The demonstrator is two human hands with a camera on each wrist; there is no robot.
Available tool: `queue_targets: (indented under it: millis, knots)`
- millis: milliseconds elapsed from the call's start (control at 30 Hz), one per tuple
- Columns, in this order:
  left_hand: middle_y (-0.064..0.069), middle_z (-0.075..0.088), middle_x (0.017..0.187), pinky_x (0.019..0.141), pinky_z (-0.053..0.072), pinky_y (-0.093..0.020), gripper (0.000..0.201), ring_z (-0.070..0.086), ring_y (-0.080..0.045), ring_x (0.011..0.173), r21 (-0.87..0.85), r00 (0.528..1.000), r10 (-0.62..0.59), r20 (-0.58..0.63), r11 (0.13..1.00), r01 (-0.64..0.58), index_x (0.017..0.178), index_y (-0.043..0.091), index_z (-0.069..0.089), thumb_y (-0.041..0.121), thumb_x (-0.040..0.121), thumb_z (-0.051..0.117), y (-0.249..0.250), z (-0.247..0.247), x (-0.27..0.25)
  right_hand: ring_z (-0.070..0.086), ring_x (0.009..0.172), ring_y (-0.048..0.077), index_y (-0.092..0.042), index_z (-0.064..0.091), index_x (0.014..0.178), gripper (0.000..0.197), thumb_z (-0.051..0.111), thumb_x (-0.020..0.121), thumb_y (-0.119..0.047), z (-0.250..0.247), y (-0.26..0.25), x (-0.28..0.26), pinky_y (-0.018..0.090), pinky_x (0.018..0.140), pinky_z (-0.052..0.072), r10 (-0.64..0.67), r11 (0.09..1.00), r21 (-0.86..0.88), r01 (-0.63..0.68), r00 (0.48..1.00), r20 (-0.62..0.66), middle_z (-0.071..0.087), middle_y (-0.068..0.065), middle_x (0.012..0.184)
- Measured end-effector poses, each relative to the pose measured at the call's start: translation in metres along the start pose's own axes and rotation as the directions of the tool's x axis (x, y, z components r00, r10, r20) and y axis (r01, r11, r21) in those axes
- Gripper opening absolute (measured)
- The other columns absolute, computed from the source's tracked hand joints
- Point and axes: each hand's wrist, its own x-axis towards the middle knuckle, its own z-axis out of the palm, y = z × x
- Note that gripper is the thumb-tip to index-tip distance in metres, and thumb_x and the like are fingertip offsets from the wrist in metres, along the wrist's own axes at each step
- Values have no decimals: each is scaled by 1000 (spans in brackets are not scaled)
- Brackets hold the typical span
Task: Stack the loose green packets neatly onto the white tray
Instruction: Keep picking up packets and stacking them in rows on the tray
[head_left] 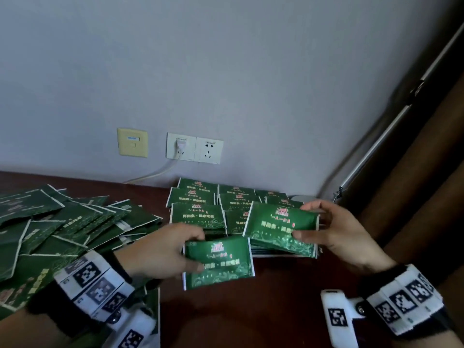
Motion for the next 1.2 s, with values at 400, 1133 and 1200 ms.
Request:
queue_targets:
  millis: [400,1133,1200]
  knots:
    - [-9,76,90,59,55,-28,36,69,-20,72,-414,864,-246,-439,909,48,120,18,60,6,88,71,13,-64,89,69,69,18,-1,65,114,34,70,82,8,-44,80,100,23,61,57,232,972,65,-225,962,-144,71,13,89]
    - [1,64,122,95,46,-29,41,60,-15,102,289,926,-292,-241,889,356,121,24,61,45,88,70,18,-44,148,62,101,21,-22,66,113,49,79,76,-51,-32,59,90,33,89,52,207,694,-685,-222,973,-105,65,3,113]
    - [5,69,109,92,51,-32,26,65,-15,97,289,932,-298,-206,891,349,105,27,68,42,86,73,16,-55,112,59,96,21,-20,64,117,51,78,77,-48,-30,43,84,34,89,51,192,682,-707,-186,979,-72,66,5,113]
